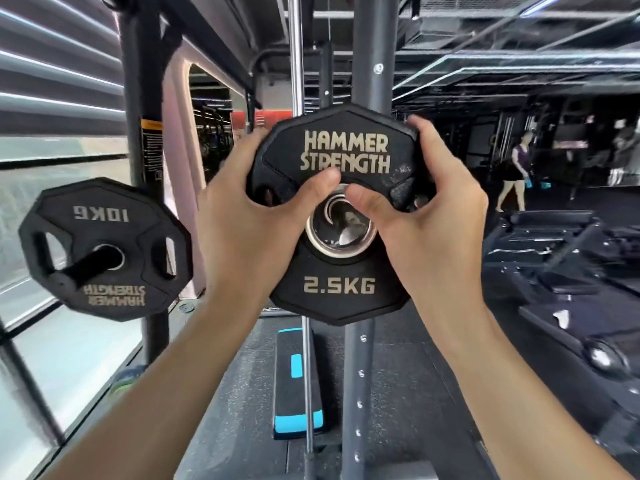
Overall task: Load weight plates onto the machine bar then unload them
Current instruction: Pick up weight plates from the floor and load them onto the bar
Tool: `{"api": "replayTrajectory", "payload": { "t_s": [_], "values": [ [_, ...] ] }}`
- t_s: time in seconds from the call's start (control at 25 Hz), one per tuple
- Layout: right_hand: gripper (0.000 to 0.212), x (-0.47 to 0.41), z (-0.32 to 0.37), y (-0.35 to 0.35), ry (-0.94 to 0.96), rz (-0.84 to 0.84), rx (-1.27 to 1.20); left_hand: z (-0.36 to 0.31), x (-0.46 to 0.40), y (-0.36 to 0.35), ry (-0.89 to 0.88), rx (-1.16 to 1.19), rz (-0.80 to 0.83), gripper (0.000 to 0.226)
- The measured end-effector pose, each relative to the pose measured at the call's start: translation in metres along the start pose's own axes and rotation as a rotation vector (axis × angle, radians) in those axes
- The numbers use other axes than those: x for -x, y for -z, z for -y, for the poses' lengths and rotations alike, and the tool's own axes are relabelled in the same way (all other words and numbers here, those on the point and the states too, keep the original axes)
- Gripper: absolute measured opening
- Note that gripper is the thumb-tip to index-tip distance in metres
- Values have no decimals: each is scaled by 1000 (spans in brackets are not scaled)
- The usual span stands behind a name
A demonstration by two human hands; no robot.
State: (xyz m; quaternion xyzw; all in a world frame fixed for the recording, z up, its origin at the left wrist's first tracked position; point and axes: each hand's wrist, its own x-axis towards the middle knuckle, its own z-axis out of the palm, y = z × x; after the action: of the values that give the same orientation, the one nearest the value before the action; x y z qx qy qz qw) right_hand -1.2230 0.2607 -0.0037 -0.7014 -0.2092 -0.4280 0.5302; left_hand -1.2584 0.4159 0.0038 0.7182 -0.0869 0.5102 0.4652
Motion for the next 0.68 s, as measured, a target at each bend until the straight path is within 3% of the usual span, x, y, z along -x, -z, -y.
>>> {"api": "replayTrajectory", "payload": {
  "t_s": [0.12, 0.32, 0.68],
  "values": [
    [83, 0, -24, 14, -35, 9, 9, 6, 9, -27, -4, -48, 14, 42],
    [82, 4, -71, 10, -112, 48, 20, 40, 16, -62, 12, -175, 62, 63],
    [75, -9, -105, -24, -130, 152, 22, 79, 3, -73, 18, -212, 73, 56]
  ]
}}
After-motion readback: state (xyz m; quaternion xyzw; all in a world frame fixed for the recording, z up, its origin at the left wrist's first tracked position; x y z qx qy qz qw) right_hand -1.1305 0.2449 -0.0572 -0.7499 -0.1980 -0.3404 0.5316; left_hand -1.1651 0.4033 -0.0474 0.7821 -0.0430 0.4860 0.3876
